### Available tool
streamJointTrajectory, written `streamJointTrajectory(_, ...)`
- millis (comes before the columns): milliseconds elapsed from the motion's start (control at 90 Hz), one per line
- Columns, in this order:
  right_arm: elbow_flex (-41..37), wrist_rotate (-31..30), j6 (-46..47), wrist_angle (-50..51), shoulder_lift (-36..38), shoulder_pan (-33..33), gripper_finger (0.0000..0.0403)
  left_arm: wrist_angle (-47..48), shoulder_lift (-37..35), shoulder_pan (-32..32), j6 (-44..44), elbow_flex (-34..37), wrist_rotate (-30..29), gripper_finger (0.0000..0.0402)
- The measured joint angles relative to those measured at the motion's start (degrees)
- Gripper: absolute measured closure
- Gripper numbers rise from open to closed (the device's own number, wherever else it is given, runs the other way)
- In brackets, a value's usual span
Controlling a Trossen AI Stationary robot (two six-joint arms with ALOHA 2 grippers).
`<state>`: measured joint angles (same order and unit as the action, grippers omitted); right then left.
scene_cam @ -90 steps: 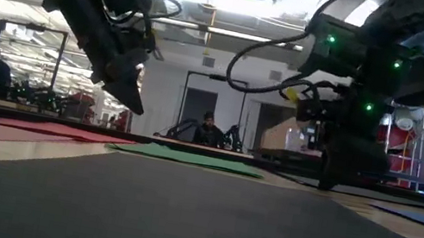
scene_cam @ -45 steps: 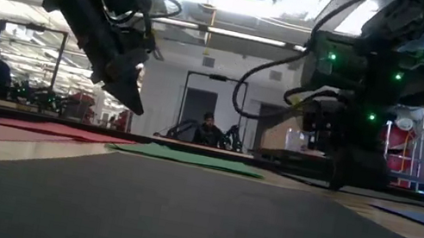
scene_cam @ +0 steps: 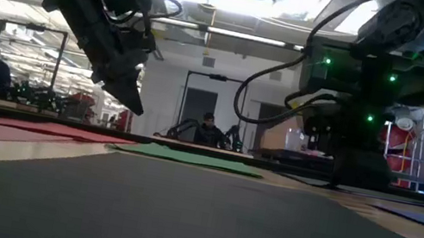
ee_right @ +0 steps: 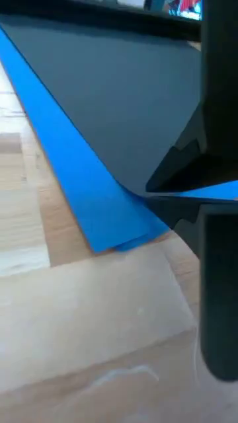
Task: Organize paper
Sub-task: Stack the black paper on top of the black papers
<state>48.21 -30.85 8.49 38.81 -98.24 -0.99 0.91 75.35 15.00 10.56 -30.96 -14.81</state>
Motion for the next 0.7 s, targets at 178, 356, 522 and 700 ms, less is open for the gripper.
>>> streamJointTrajectory(178,0.7,3.3,-1.2,0.3,0.6,1.0,0.0402,0.0,0.0,0.0,-0.1,0.0,0.0,0.0402)
streamJointTrajectory(356,1.7,5.2,-0.3,0.0,4.2,3.0,0.0403,0.0,0.0,0.0,-0.1,0.0,0.0,0.0402)
streamJointTrajectory(522,1.6,1.9,1.6,0.5,5.9,2.1,0.0393,0.1,0.0,0.0,-0.1,0.0,0.0,0.0402)
streamJointTrajectory(700,-0.2,4.1,1.4,0.2,5.8,0.0,0.0337,0.2,0.0,0.0,-0.1,0.0,0.0,0.0402)
